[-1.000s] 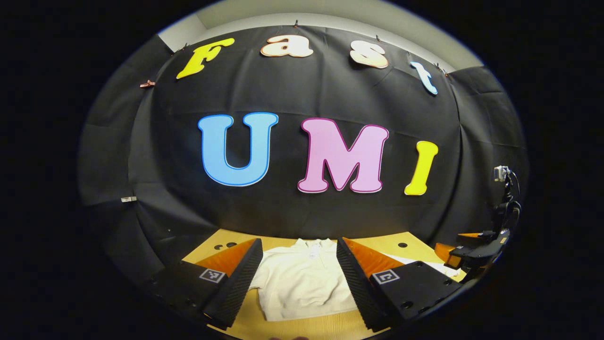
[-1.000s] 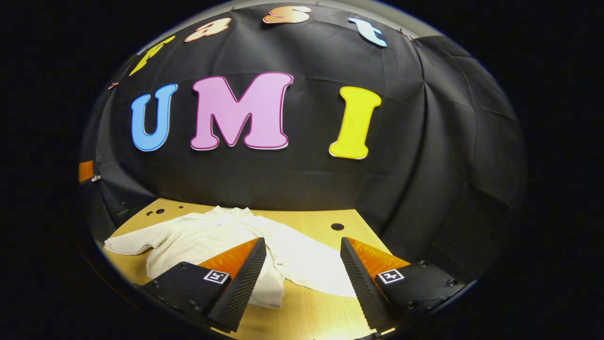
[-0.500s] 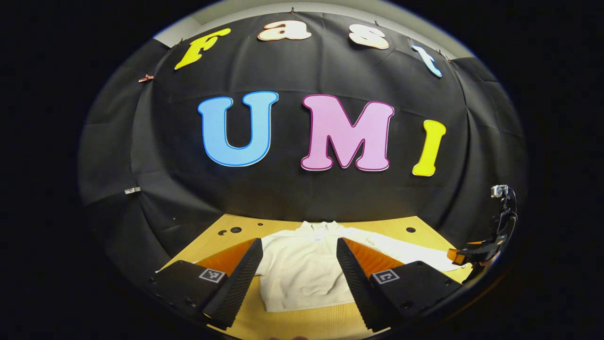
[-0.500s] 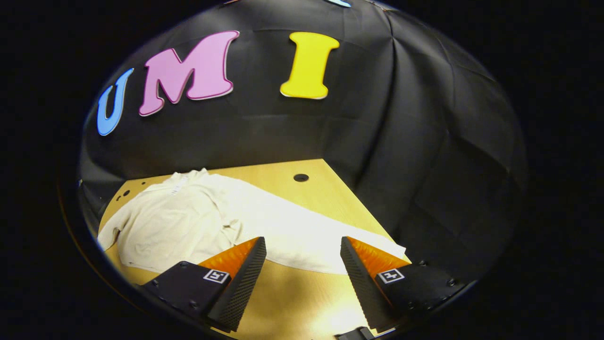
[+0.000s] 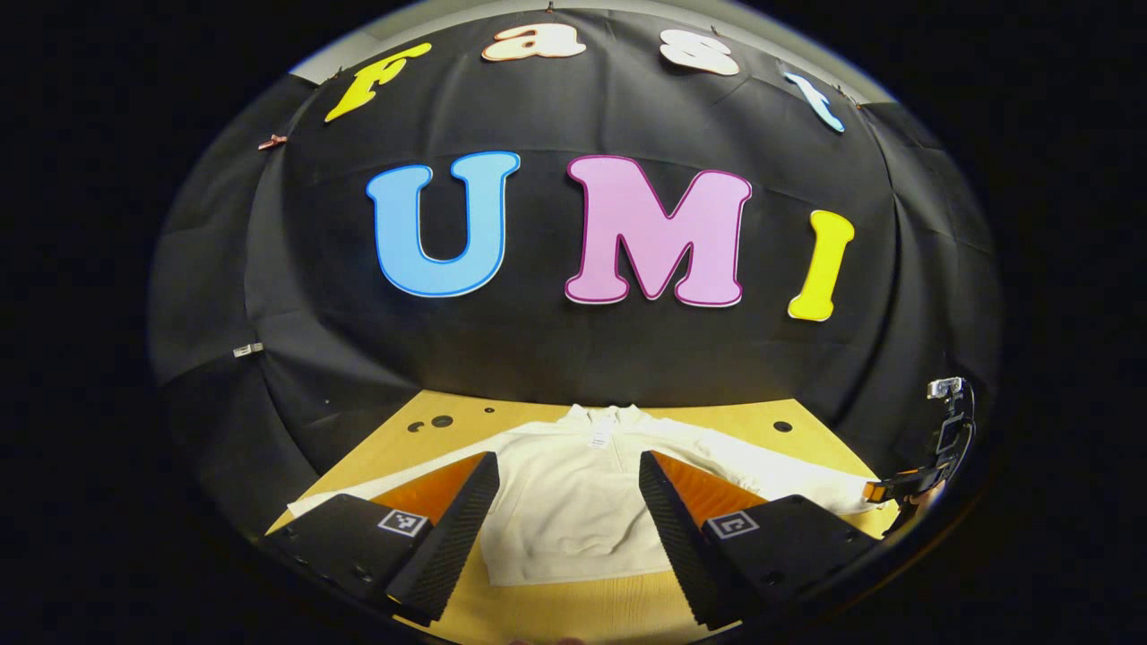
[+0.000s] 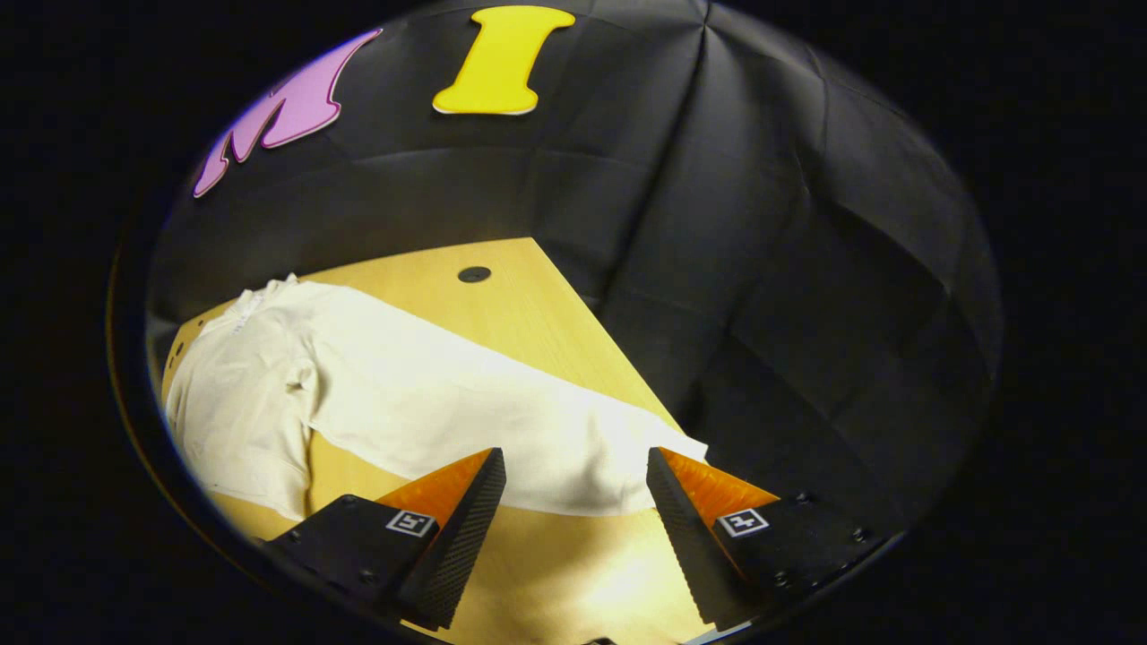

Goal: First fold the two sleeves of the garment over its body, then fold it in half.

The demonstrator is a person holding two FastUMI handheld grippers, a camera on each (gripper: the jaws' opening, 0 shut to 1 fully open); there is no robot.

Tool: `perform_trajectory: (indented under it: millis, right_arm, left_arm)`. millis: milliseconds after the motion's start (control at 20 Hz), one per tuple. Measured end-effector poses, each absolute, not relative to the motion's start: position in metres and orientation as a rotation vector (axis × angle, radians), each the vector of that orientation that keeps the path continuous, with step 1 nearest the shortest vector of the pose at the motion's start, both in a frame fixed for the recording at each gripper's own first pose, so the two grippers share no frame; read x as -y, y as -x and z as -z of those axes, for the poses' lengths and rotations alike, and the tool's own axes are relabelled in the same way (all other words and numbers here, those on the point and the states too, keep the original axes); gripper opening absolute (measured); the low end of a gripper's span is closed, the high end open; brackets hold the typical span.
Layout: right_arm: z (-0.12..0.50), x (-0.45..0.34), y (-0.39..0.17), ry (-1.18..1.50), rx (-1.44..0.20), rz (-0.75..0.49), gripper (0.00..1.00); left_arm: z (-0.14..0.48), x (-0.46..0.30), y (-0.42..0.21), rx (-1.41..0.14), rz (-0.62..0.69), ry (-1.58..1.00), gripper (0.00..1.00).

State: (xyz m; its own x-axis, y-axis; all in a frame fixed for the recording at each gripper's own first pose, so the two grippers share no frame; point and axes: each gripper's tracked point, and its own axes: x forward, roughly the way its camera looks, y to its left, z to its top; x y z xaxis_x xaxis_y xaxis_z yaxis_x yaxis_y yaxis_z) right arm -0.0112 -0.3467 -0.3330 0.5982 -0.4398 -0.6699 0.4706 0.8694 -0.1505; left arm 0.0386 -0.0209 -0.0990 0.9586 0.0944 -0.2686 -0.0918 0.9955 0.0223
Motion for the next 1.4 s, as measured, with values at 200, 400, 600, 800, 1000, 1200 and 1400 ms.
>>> perform_trajectory:
  millis: [200,400,600,800,1000,1200,1400]
  right_arm:
    - [0.361,0.379,0.028,-0.099,-0.832,0.602,0.98]
    - [0.385,0.391,0.037,-0.19,-0.878,0.671,0.98]
    - [0.402,0.403,0.037,-0.255,-0.906,0.693,0.98]
    - [0.397,0.402,0.04,-0.339,-0.884,0.681,0.96]
    - [0.4,0.393,0.03,-0.308,-0.881,0.621,0.84]
    - [0.401,0.381,0.018,-0.282,-0.888,0.567,0.3]
    - [0.401,0.379,0.016,-0.303,-0.897,0.546,0.14]
  left_arm:
    - [0.1,0.029,-0.038,-0.278,-0.086,-0.008,0.97]
    - [0.11,0.035,-0.036,-0.311,-0.071,-0.023,0.97]
    - [0.113,0.037,-0.035,-0.323,-0.071,-0.029,0.97]
    - [0.116,0.036,-0.036,-0.328,-0.077,-0.028,0.97]
    - [0.118,0.035,-0.037,-0.332,-0.084,-0.028,0.97]
    - [0.118,0.032,-0.037,-0.337,-0.1,-0.035,0.97]
    - [0.118,0.029,-0.031,-0.338,-0.105,-0.026,0.97]
